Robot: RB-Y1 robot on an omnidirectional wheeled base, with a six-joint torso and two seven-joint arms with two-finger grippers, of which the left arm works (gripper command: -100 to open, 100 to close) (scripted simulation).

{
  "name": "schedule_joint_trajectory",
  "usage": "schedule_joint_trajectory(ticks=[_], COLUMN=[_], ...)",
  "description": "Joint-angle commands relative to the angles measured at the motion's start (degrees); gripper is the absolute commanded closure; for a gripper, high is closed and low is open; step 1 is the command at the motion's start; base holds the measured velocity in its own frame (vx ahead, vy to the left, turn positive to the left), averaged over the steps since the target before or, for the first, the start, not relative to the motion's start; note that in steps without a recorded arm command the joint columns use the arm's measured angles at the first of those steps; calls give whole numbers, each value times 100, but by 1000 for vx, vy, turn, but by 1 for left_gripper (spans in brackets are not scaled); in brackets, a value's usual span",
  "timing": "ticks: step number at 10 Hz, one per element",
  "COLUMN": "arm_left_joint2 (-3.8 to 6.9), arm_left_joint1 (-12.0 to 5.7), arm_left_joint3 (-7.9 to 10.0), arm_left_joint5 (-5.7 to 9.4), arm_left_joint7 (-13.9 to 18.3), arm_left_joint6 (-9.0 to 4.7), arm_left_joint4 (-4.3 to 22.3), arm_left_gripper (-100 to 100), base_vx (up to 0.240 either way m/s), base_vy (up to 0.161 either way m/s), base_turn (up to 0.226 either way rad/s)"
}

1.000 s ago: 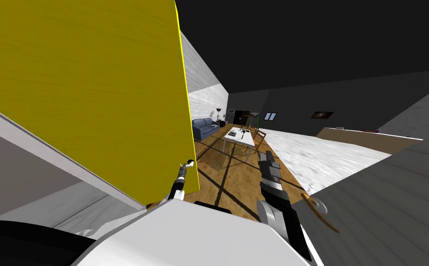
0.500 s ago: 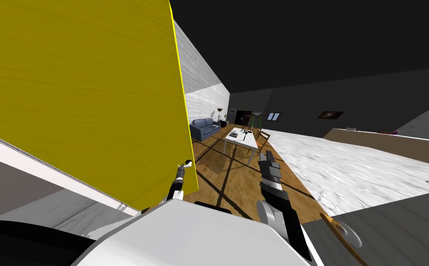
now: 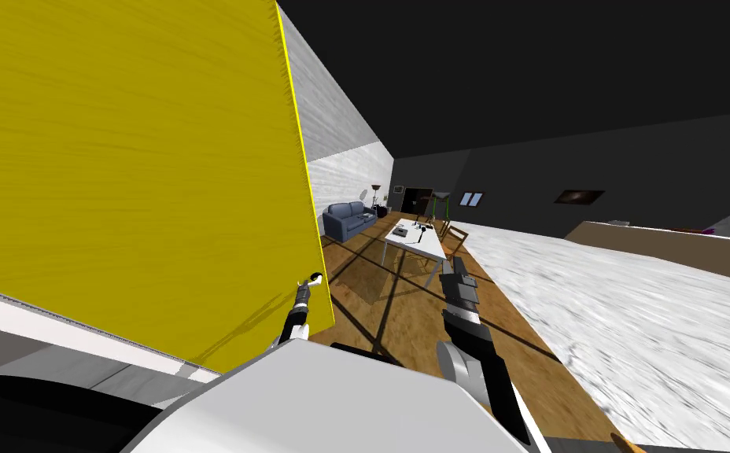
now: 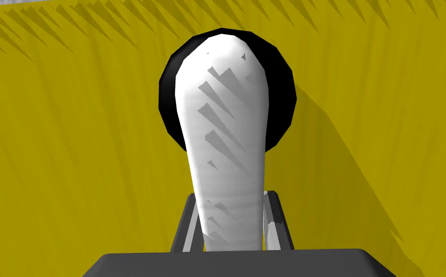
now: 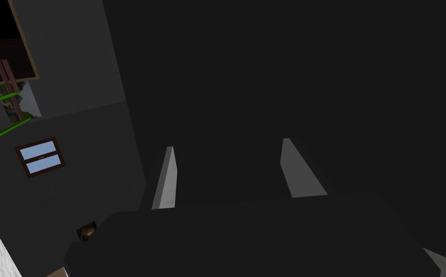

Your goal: Push the door open

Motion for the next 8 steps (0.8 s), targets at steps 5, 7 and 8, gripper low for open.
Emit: schedule_joint_trajectory(ticks=[5, 7, 8], arm_left_joint2=[-55, -43, 2], arm_left_joint1=[-3, 36, 45], arm_left_joint3=[347, 390, 516], arm_left_joint5=[193, 211, 280], arm_left_joint7=[-132, -142, -179], arm_left_joint6=[-27, -11, -27], arm_left_joint4=[-45, -34, -45], arm_left_gripper=[100, 100, 100], base_vx=[204, 139, 141], base_vy=[-14, 1, 16], base_turn=[53, 44, 47])
